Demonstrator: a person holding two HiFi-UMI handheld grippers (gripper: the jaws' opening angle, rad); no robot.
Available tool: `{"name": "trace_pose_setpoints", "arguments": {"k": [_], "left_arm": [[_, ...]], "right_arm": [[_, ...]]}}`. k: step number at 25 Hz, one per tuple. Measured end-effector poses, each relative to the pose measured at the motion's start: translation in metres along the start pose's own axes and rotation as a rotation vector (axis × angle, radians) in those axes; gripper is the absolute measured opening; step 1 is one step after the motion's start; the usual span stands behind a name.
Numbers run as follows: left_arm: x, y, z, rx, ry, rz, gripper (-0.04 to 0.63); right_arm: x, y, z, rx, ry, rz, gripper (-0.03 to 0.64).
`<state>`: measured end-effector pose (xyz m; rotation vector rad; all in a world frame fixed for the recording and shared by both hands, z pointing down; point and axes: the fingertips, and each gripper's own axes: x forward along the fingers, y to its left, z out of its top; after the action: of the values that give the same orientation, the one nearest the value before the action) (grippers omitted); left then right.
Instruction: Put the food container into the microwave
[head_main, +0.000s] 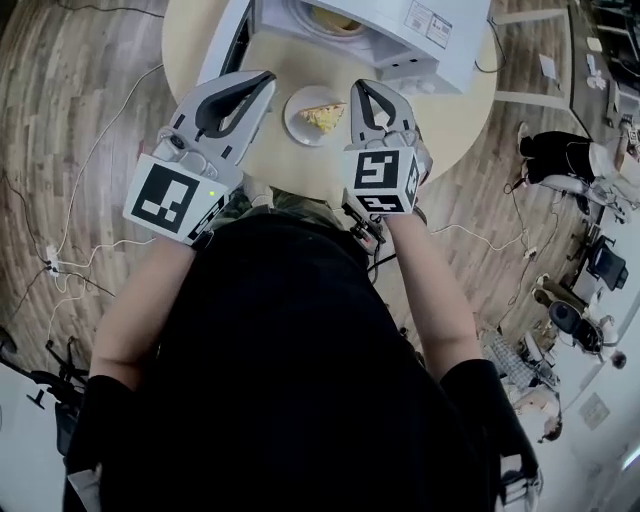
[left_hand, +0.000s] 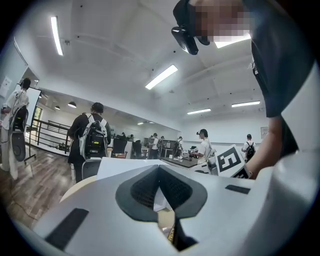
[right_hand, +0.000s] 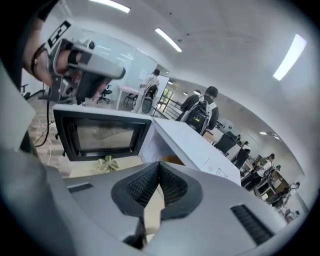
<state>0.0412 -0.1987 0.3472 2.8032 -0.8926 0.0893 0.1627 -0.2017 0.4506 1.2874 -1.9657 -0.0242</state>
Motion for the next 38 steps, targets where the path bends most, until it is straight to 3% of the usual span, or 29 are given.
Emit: {"name": "trace_pose_setpoints", "arguments": {"k": [7,11,17,27,38], "left_arm": [[-0.005,-0.014,0.018,0.071,-0.045,-0.072,0.02],[-0.013,-0.019,0.025,0.085,-0.056,-0.096,0.02],[-0.03,-0.021,0.034,0.091,-0.079,-0.101,0.02],[-0.06,-0.022,0.046,0.062,-0.134,-0.076,0.02],[-0.084,-0.023,0.046,0.077,-0.148,-0.082,0.02]], "right_arm": [[-0.065,-0.032,0.025,0.348,-0.2,-0.171,0.015],[-0.098,-0.046,0.017,0.465,-0.272,-0.26,0.015],[-0.126,-0.043,0.008,0.631,-0.346,-0.3,0.015],[-0.15,-0.027,0.005,0.695,-0.404,-0.327,0.015],[-0.16,-0.001,0.02,0.638,-0.415,-0.327,0.015]]}}
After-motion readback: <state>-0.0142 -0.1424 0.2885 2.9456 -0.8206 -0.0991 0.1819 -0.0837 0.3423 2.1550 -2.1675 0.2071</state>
